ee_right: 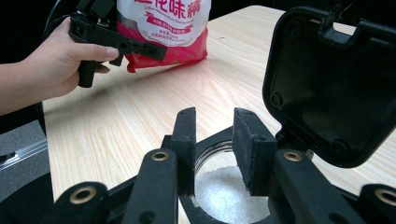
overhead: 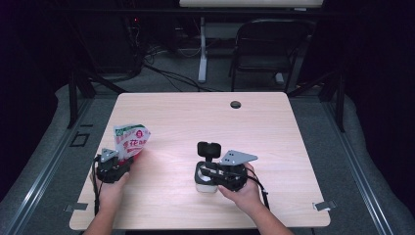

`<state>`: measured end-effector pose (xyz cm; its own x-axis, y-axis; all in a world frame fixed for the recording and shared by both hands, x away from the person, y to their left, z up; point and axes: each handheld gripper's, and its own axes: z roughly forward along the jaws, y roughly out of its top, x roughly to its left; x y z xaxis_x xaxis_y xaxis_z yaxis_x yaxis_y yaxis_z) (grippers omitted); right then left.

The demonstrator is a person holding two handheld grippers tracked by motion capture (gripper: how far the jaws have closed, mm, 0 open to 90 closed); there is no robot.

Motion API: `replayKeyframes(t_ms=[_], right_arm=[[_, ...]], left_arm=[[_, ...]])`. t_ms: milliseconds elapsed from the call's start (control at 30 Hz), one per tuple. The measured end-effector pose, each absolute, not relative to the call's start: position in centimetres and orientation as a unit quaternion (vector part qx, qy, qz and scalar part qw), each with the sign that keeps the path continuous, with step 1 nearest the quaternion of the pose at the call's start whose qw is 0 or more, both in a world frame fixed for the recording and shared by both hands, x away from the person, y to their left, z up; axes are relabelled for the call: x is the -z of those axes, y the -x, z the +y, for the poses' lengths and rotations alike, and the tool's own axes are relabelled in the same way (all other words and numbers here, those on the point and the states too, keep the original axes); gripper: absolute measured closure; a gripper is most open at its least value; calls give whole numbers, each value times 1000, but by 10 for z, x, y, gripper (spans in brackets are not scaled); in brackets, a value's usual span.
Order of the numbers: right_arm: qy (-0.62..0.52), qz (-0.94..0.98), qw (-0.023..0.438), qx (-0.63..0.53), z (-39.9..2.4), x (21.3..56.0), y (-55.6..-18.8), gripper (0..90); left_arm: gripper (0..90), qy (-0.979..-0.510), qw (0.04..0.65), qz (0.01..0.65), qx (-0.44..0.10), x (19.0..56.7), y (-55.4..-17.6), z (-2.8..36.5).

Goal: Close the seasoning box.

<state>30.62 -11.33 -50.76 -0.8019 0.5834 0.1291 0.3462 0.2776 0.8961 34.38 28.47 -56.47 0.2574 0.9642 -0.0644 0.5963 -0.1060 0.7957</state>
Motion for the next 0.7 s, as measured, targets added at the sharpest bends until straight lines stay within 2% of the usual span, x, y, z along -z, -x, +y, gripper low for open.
replayKeyframes(t_ms=[367, 700], right_arm=[[-294, 792, 113, -524, -113, 508, -306, 702], [-292, 793, 111, -523, -113, 508, -306, 700]], left_arm=[[702, -690, 334, 574, -286, 566, -344, 291], [654, -704, 320, 567, -284, 570, -346, 286]])
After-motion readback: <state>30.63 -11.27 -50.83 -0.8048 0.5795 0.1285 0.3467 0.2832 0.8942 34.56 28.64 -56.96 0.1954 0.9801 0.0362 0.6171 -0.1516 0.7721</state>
